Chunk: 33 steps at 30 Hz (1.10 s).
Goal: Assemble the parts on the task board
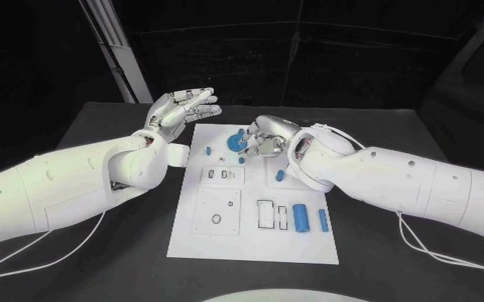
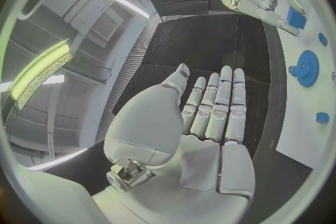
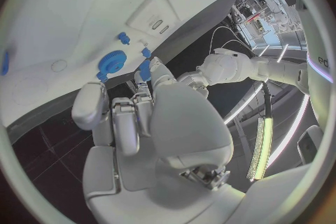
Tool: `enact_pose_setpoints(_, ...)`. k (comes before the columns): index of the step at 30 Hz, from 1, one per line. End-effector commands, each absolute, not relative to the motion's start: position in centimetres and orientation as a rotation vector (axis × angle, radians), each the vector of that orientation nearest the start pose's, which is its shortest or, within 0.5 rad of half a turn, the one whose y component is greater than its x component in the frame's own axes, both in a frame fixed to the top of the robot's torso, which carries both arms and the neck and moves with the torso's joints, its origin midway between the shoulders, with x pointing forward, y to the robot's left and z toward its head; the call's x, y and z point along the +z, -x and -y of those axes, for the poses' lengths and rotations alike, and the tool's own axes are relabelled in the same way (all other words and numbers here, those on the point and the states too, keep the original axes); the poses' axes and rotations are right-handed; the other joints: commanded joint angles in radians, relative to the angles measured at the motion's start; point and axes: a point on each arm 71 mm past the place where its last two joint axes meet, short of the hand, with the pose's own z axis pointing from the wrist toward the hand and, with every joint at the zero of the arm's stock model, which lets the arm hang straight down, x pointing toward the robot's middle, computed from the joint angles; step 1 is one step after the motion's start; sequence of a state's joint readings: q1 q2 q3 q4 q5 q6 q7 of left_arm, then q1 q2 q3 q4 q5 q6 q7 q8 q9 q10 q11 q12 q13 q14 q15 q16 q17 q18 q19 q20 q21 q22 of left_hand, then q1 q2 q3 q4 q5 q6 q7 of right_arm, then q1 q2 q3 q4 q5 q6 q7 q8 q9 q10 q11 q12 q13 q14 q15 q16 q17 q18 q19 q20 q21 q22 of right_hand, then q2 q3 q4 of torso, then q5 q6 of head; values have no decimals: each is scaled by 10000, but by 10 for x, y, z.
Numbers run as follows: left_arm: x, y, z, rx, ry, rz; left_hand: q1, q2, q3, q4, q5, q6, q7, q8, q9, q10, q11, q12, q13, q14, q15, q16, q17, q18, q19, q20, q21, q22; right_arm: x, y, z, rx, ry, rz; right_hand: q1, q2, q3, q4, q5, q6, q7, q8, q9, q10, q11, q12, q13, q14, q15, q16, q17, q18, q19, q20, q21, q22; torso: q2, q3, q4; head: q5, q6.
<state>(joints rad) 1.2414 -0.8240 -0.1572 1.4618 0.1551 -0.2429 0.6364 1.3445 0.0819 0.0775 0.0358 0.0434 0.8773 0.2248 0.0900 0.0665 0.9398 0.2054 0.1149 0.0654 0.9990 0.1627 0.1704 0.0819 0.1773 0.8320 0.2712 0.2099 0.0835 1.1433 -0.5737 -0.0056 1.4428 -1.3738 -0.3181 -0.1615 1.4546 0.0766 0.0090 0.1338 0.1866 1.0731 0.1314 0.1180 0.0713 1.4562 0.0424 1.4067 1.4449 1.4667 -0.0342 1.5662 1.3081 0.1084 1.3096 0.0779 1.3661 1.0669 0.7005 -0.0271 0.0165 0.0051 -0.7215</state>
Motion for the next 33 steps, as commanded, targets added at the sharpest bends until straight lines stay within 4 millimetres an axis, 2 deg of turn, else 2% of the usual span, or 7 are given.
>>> enact_pose_setpoints(1, -189, -495, -221, -16777, 11395, -12304, -100, -31, -5, -64, 40, 22, 408, -63, -10, 10, 41, -51, -12, 52, -2, -65, -12, 46, 87, 6, -34, -15, -208, -479, 80, 7568, 2022, -17436, 58, 44, 62, -13, 89, 147, -161, -18, -7, 100, -99, -68, -418, 1041, -12, 46, 2627, -111, -53, -40, 37, -21, -18, -13, -3, 84, -51)
enact_pose_setpoints(6, -188, -495, -221, -16792, 11399, -12294, -100, -31, -5, -64, 40, 22, 408, -63, -10, 10, 41, -51, -12, 52, -2, -65, -12, 46, 87, 6, -34, -15, -216, -473, 70, 7435, 2485, -17436, 51, 31, 70, -15, 111, 155, -159, -20, -5, 96, -98, -72, -420, 1041, -9, 46, 2627, -111, -54, -37, 36, -22, 5, 5, -24, 177, -59)
enact_pose_setpoints(10, -188, -495, -220, -16814, 11398, -12303, -100, -31, -5, -64, 40, 22, 408, -63, -10, 10, 41, -51, -12, 52, -2, -65, -12, 46, 87, 6, -34, -15, -221, -469, 64, 7379, 2762, -17441, 38, 11, 72, -15, 124, 162, -157, -22, -4, 91, -95, -79, -425, 1041, -7, 46, 2625, -112, -53, -35, 36, -19, 9, 18, -17, 222, -104)
enact_pose_setpoints(17, -188, -495, -219, -16846, 11406, -12341, -102, -28, 2, -69, 41, 23, 405, -66, -9, 13, 39, -53, -12, 56, -3, -68, -13, 47, 92, 5, -37, -18, -227, -464, 57, 7319, 3003, -17516, 38, 11, 72, -15, 124, 162, -157, -22, -4, 91, -95, -79, -425, 1041, -7, 46, 2625, -112, -53, -35, 36, -19, 9, 31, 0, 242, -122)
enact_pose_setpoints(24, -188, -495, -218, -16871, 11407, -12360, -102, -28, 2, -69, 41, 23, 405, -66, -9, 13, 39, -53, -12, 56, -3, -68, -13, 47, 92, 5, -37, -18, -232, -462, 54, 7304, 3094, -17592, 22, -3, 72, -11, 130, 164, -154, -26, -3, 89, -93, -82, -426, 1040, -5, 44, 2621, -110, -58, -33, 32, -27, 11, 29, -16, 266, -151)
enact_pose_setpoints(33, -188, -495, -217, -16887, 11433, -12426, -102, -26, 6, -72, 41, 23, 404, -68, -9, 14, 38, -55, -11, 58, -3, -70, -14, 47, 96, 5, -40, -20, -235, -459, 48, 7367, 3196, -17615, -2, -76, 75, -23, 149, 149, -145, -51, -7, 79, -86, -94, -434, 1037, 1, 39, 2609, -110, -60, -27, 28, -32, 11, 31, -10, 284, -232)
